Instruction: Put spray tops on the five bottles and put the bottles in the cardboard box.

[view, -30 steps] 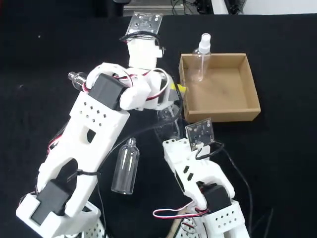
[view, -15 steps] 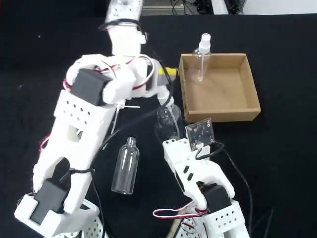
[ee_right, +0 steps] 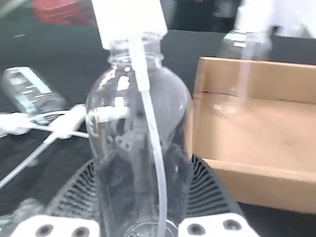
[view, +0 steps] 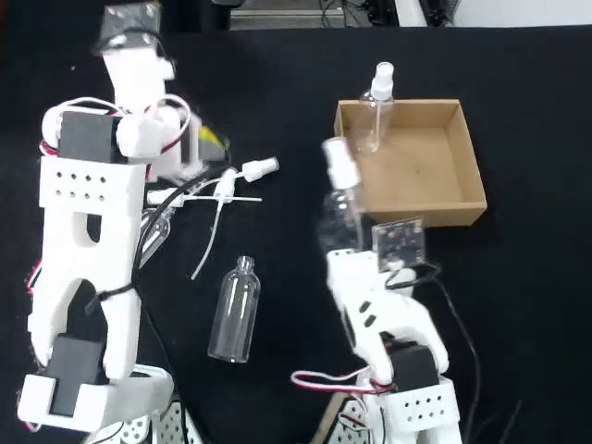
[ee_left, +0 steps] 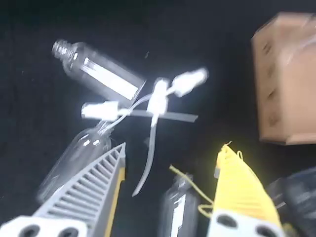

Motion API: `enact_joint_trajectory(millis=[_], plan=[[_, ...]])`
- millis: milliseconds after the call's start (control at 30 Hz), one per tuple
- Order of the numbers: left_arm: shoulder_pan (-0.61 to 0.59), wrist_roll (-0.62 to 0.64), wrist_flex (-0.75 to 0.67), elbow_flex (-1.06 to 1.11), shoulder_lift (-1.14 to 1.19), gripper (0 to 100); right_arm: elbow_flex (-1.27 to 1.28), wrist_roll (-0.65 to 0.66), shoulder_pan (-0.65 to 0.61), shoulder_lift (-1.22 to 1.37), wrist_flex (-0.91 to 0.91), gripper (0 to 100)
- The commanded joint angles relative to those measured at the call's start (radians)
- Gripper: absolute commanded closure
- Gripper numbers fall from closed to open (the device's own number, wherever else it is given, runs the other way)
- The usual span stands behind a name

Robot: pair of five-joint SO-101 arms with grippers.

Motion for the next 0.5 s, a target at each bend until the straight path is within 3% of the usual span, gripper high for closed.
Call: enact_joint_trajectory(millis=[0,200,467], plan=[[-0.042,-0.118,-0.092,0.182,-0.005,72,-0.087,-0.002,0.11,-0.097,-0.018,98.4],[-0.085,-0.114,-0.485,0.633,-0.048,72,-0.213,-0.005,0.315,-0.094,0.04,98.4],[-0.105,0.008,-0.875,1.102,-0.292,72,-0.259,0.049,0.422,-0.09,-0.002,98.6]])
